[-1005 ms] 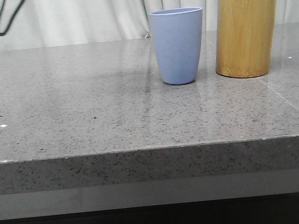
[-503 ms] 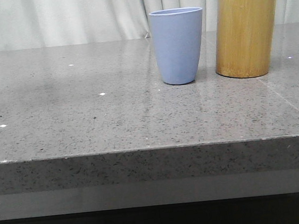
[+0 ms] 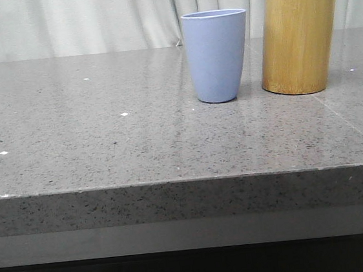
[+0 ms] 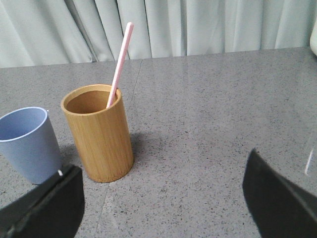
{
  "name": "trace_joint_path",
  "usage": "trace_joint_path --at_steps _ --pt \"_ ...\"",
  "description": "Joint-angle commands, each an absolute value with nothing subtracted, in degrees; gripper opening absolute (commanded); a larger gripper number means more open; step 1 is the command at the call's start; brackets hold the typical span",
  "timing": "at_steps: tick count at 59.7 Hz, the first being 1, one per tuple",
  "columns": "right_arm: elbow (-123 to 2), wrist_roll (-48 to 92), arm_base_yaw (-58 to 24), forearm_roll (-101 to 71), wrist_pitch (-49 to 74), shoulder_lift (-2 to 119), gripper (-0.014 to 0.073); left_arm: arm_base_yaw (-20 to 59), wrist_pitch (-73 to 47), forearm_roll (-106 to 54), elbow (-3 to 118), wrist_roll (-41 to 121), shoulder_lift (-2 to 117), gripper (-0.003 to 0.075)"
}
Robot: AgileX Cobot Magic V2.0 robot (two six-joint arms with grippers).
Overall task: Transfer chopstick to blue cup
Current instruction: 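Open the left gripper and lift it away from the cup, then lower the right gripper into the bamboo holder and grasp the pink stick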
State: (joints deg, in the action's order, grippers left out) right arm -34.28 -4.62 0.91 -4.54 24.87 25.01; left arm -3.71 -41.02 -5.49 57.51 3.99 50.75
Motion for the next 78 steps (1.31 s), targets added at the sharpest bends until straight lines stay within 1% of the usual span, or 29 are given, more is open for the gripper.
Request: trace_joint_path --at_steps 1,6,18,26,32,40,47,54,66,78 --pt "-36.28 -4.42 0.76 -4.60 20.30 25.90 0.0654 -2.42 -29.27 -6.45 51.15 3.56 42.07 -0.0019" --pt "-36.28 -4.42 0.76 -4.60 20.30 25.90 0.0654 -1.18 -26.33 -6.47 44.68 5.27 33.85 -0.0019" --pt "-36.28 -4.42 0.76 -4.60 20.30 25.90 0.0654 0.45 -26.22 -6.47 32.67 6.54 15.67 -0.0019" --pt "-36.28 -4.42 0.76 -4.60 20.30 25.90 0.0654 0.45 -26.33 -6.70 27.95 6.54 6.95 -0.0019" --pt "-36.28 -4.42 0.76 -4.69 19.77 25.90 0.0654 0.45 -26.33 -6.70 25.90 6.54 2.56 -0.0019" --pt "-36.28 -4.42 0.76 -6.03 17.03 26.32 0.0654 0.45 -26.33 -6.70 24.54 6.54 1.07 -0.0019" --pt "-36.48 -4.42 0.76 -7.07 9.41 30.13 0.0654 0.45 -26.33 -6.70 24.32 6.54 1.07 -0.0019" --pt "-38.58 -4.42 0.76 -7.98 4.14 37.01 0.0654 0.45 -26.23 -6.70 24.32 6.54 1.07 -0.0019" --pt "-47.53 -4.42 0.35 -11.35 -0.45 52.51 0.0654 0.45 -26.23 -6.70 24.32 6.54 1.07 -0.0019" --pt "-58.29 -4.42 -5.93 -11.42 -1.20 66.84 0.0654 0.45 -26.23 -6.70 24.32 6.54 1.07 -0.0019"
